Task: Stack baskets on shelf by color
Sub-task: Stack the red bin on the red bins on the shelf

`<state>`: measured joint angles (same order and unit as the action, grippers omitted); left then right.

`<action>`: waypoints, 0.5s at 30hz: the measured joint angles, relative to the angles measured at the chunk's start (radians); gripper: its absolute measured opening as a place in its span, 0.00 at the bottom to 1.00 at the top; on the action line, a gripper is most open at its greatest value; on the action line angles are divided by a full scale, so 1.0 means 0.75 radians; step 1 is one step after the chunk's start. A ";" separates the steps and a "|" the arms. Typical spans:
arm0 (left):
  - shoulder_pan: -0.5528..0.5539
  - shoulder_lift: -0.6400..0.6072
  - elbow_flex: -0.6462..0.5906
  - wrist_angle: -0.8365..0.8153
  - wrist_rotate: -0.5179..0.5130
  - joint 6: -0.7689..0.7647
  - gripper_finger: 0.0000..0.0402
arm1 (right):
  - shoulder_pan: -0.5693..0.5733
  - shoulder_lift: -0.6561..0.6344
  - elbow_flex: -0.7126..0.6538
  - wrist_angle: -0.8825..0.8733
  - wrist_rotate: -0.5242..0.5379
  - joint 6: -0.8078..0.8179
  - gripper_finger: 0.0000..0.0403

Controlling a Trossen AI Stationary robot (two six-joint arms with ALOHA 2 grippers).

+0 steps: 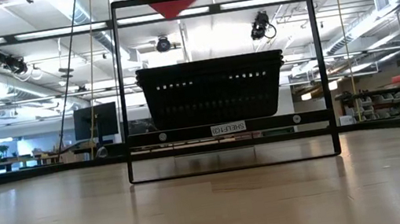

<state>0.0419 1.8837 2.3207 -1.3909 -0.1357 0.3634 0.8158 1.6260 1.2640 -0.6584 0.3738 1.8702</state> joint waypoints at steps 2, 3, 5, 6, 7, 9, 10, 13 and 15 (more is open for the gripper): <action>0.099 0.017 -0.008 0.067 0.050 0.061 0.01 | -0.035 0.000 0.000 -0.006 0.000 0.021 0.52; 0.145 0.026 -0.012 0.082 0.078 0.090 0.01 | -0.052 0.000 0.000 -0.008 0.000 0.028 0.52; 0.222 0.063 -0.013 0.144 0.132 0.126 0.01 | -0.084 -0.001 0.000 -0.007 0.001 0.052 0.52; 0.256 0.079 -0.015 0.170 0.160 0.132 0.01 | -0.094 -0.001 0.000 -0.006 0.002 0.059 0.52; 0.284 0.102 -0.015 0.178 0.183 0.135 0.01 | -0.104 -0.002 0.000 -0.001 -0.003 0.063 0.52; 0.324 0.143 -0.015 0.216 0.231 0.138 0.01 | -0.116 -0.007 0.003 0.022 -0.042 0.079 0.52; 0.338 0.169 -0.015 0.224 0.243 0.148 0.01 | -0.116 -0.009 0.005 0.015 -0.063 0.088 0.52; 0.371 0.235 -0.016 0.298 0.273 0.103 0.01 | -0.105 -0.019 0.016 0.020 -0.119 0.121 0.52; 0.391 0.268 -0.015 0.294 0.250 0.109 0.01 | -0.083 -0.031 0.018 0.022 -0.146 0.157 0.52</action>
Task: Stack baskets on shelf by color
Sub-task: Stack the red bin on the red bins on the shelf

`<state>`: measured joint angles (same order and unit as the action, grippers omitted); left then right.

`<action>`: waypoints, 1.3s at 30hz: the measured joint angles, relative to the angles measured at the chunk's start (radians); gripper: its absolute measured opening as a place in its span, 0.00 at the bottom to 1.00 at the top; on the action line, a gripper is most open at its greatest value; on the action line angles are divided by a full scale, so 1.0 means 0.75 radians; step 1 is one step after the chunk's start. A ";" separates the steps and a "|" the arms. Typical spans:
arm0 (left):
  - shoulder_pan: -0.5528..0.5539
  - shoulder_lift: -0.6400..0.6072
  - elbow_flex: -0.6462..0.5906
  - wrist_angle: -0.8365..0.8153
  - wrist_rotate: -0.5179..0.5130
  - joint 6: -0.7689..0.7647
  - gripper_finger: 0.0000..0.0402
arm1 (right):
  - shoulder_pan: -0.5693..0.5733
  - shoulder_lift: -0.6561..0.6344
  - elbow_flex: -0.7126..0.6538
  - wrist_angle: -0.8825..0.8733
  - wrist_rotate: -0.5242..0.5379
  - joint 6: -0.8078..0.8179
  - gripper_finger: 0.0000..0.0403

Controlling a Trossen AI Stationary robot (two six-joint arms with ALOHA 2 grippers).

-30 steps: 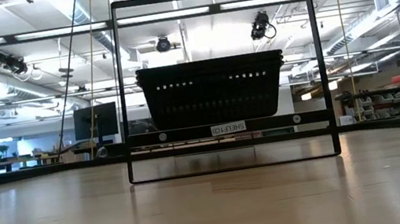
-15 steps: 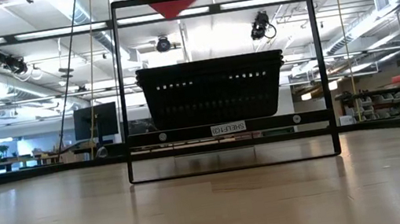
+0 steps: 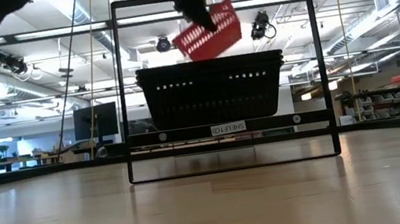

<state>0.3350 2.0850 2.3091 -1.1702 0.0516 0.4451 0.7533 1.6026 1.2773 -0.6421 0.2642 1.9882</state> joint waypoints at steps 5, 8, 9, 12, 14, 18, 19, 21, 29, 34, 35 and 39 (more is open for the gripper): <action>0.053 0.112 -0.002 -0.066 -0.061 -0.006 0.01 | 0.063 -0.034 0.000 -0.020 0.006 0.054 0.52; 0.068 0.143 0.001 -0.098 -0.059 -0.027 0.01 | 0.099 -0.048 0.000 -0.071 0.005 0.085 0.52; 0.067 0.152 0.001 -0.107 -0.059 -0.034 0.01 | 0.108 -0.049 0.000 -0.085 0.004 0.095 0.52; 0.065 0.179 0.000 -0.109 -0.059 -0.058 0.01 | 0.138 -0.059 0.000 -0.131 0.004 0.104 0.52; 0.059 0.180 0.000 -0.093 -0.063 -0.068 0.01 | 0.157 -0.064 0.000 -0.144 0.004 0.108 0.52; 0.055 0.180 0.000 -0.083 -0.065 -0.100 0.01 | 0.185 -0.070 0.000 -0.171 0.004 0.108 0.52; 0.057 0.180 0.000 -0.079 -0.068 -0.108 0.01 | 0.192 -0.070 0.000 -0.182 0.004 0.108 0.52; 0.059 0.180 0.001 -0.076 -0.068 -0.132 0.01 | 0.207 -0.070 0.000 -0.195 0.001 0.107 0.52; 0.044 0.178 -0.095 -0.138 -0.072 -0.187 0.01 | 0.250 -0.070 0.000 -0.252 -0.007 0.108 0.52; 0.020 0.180 -0.147 -0.095 -0.135 -0.194 0.01 | 0.258 -0.070 0.000 -0.260 -0.007 0.108 0.52; 0.018 0.180 -0.147 -0.079 -0.137 -0.196 0.01 | 0.261 -0.070 0.000 -0.260 -0.007 0.108 0.52; 0.019 0.180 -0.147 -0.056 -0.140 -0.196 0.01 | 0.269 -0.070 0.000 -0.260 -0.008 0.108 0.52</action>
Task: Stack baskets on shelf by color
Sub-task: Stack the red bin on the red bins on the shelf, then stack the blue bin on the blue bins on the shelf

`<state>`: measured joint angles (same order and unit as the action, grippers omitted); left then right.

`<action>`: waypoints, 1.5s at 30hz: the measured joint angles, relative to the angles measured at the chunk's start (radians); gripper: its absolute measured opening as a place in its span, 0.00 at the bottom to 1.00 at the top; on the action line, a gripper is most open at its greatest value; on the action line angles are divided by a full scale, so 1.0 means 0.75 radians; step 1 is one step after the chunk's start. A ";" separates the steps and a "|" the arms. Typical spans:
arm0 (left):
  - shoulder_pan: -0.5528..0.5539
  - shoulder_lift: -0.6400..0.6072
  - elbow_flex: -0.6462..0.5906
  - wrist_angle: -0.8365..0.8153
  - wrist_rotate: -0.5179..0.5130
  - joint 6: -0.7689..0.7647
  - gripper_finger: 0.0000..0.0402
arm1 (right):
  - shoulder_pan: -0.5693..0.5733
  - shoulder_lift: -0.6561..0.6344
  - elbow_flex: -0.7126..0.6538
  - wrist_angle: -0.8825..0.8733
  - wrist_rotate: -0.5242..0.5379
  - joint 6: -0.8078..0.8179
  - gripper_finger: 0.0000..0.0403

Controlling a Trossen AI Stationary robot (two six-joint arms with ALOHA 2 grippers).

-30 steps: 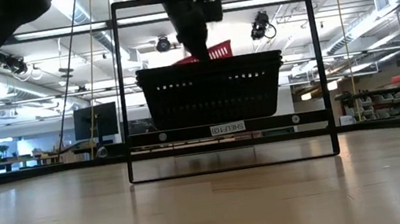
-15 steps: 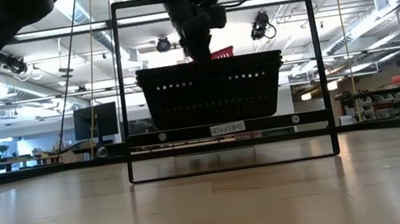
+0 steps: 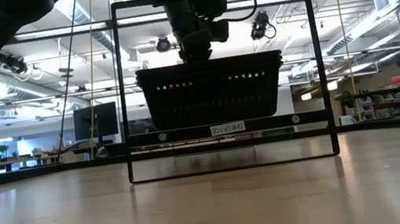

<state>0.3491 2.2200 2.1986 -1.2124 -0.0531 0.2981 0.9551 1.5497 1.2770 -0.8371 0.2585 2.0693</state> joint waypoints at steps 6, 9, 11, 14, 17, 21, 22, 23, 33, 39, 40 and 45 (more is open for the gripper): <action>0.002 0.000 0.000 0.021 0.001 0.000 0.01 | 0.001 0.000 0.000 0.002 -0.002 0.000 0.52; 0.002 0.000 0.000 0.046 0.001 0.003 0.01 | 0.001 0.000 0.000 0.002 -0.002 0.000 0.52; 0.002 0.000 0.000 0.048 0.001 0.026 0.01 | 0.001 0.000 0.000 0.002 -0.002 -0.001 0.52; 0.002 0.012 0.001 0.066 -0.004 0.061 0.03 | 0.001 0.000 0.000 0.002 -0.002 -0.001 0.52; 0.001 0.028 -0.002 0.040 -0.010 0.061 0.07 | 0.001 0.000 0.000 0.003 -0.001 0.000 0.52; 0.000 0.034 -0.001 0.013 -0.026 0.059 0.13 | 0.001 0.001 0.000 0.009 -0.001 0.000 0.52; 0.000 0.034 -0.001 0.018 -0.034 0.056 0.14 | 0.001 0.001 0.000 0.009 -0.001 0.000 0.52; 0.000 0.034 -0.001 0.023 -0.041 0.051 0.16 | 0.001 0.001 0.000 0.008 -0.001 0.000 0.52; -0.014 0.034 -0.001 -0.064 -0.071 0.008 0.25 | 0.002 0.001 0.000 -0.017 0.002 -0.004 0.52; -0.065 0.012 0.026 -0.169 -0.067 0.000 0.23 | 0.002 -0.002 0.000 -0.068 0.006 -0.005 0.52; -0.075 0.003 0.047 -0.176 -0.066 0.000 0.22 | 0.002 -0.008 0.000 -0.080 0.013 -0.005 0.52; -0.113 -0.099 0.156 -0.198 0.054 -0.053 0.19 | -0.021 -0.108 -0.002 -0.160 0.091 -0.024 0.52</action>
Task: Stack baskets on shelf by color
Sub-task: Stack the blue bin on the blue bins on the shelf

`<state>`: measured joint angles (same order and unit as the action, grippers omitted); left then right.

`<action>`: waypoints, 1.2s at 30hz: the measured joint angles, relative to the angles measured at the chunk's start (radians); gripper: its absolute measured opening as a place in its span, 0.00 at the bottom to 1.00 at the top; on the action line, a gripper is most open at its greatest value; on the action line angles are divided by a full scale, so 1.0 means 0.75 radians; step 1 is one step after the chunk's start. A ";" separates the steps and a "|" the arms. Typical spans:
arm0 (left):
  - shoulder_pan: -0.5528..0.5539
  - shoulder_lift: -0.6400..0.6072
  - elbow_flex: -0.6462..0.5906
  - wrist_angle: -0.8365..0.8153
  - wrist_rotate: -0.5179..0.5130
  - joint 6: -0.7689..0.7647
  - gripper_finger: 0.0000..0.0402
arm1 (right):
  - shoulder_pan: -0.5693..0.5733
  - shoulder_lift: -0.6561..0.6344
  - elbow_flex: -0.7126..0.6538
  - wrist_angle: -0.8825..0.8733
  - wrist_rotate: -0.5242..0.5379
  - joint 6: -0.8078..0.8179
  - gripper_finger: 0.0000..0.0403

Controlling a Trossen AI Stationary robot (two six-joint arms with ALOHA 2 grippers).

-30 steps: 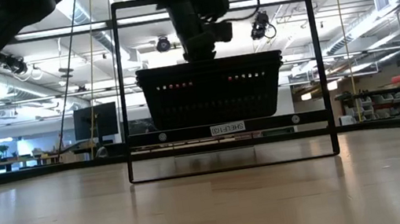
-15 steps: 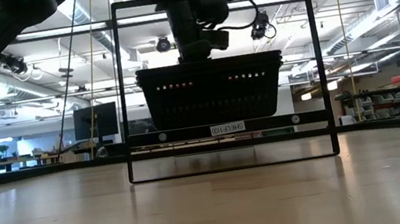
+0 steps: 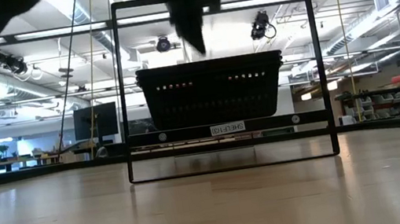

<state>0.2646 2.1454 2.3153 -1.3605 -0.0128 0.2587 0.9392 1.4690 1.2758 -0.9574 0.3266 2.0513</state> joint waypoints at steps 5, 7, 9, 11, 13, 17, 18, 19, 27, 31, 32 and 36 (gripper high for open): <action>-0.024 -0.180 0.016 0.043 0.135 -0.166 0.15 | -0.045 -0.149 0.001 -0.125 0.085 -0.076 0.52; -0.041 -0.244 0.016 0.067 0.136 -0.207 0.14 | -0.080 -0.207 0.001 -0.164 0.119 -0.141 0.52; -0.060 -0.301 0.016 0.072 0.135 -0.260 0.13 | -0.139 -0.259 0.001 -0.187 0.133 -0.229 0.52; -0.084 -0.352 0.016 0.068 0.133 -0.319 0.12 | -0.209 -0.301 0.001 -0.190 0.131 -0.337 0.52; -0.115 -0.395 0.016 0.044 0.115 -0.394 0.11 | -0.284 -0.334 0.001 -0.188 0.120 -0.442 0.52; -0.176 -0.468 0.016 -0.118 0.080 -0.528 0.10 | -0.425 -0.381 0.001 -0.186 0.075 -0.620 0.52; -0.198 -0.482 0.016 -0.173 0.068 -0.539 0.10 | -0.457 -0.387 0.001 -0.185 0.065 -0.660 0.52; -0.220 -0.495 0.015 -0.236 0.051 -0.539 0.11 | -0.489 -0.394 0.001 -0.182 0.056 -0.698 0.52; -0.432 -0.650 -0.043 -0.279 -0.028 -0.486 0.18 | -0.686 -0.409 0.001 -0.156 -0.083 -0.851 0.52; -0.480 -0.707 -0.095 -0.280 -0.095 -0.493 0.22 | -0.724 -0.380 0.002 -0.100 -0.090 -0.841 0.52; -0.484 -0.724 -0.109 -0.280 -0.112 -0.493 0.23 | -0.731 -0.371 0.002 -0.071 -0.090 -0.841 0.52; -0.504 -0.817 -0.187 -0.279 -0.119 -0.470 0.27 | -0.735 -0.326 0.002 0.048 -0.091 -0.781 0.52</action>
<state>-0.1135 1.5330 2.1752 -1.5696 -0.1023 -0.0939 0.3882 1.2246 1.2774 -0.9213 0.2580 1.4652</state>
